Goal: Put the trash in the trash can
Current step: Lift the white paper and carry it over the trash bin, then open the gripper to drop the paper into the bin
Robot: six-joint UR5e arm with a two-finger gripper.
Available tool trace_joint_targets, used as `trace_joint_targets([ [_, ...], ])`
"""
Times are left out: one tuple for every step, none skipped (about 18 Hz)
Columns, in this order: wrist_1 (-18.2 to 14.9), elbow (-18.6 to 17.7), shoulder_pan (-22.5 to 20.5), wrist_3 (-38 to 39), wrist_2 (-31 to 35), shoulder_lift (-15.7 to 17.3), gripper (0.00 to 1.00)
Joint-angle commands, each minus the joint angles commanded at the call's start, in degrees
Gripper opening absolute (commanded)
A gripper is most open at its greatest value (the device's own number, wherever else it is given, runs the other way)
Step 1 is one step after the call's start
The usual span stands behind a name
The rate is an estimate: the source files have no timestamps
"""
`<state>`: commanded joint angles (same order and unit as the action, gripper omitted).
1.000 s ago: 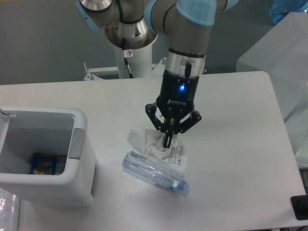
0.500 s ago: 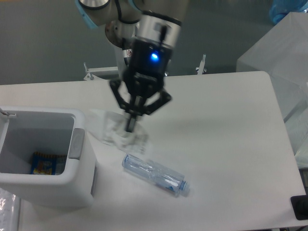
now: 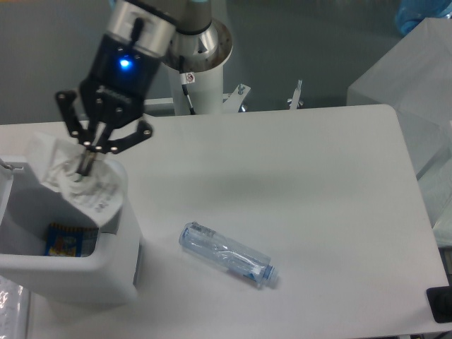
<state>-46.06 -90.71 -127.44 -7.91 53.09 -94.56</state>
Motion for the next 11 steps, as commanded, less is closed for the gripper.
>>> trace_joint_targets([
  [0.3, 0.4, 0.9, 0.0, 0.0, -0.8, 0.12],
  [0.5, 0.4, 1.6, 0.0, 0.0, -1.3, 0.12],
  [0.6, 0.5, 1.8, 0.1, 0.0, -1.6, 0.12],
  [0.7, 0.5, 1.9, 0.0, 0.0, -1.9, 0.12],
  [0.9, 0.5, 2.1, 0.0, 0.0, -2.1, 0.12],
  [0.9, 0.8, 2.2, 0.0, 0.0, -2.7, 0.14],
  [0.9, 1.1, 2.4, 0.0, 0.0, -3.3, 0.16],
  [0.9, 1.2, 2.5, 0.0, 0.0, -3.8, 0.16],
  [1.0, 1.2, 2.8, -0.1, 0.1, -4.0, 0.16],
  [1.3, 1.7, 3.0, 0.0, 0.1, -4.4, 0.17],
  [1.8, 1.9, 3.2, -0.1, 0.1, -5.1, 0.26],
])
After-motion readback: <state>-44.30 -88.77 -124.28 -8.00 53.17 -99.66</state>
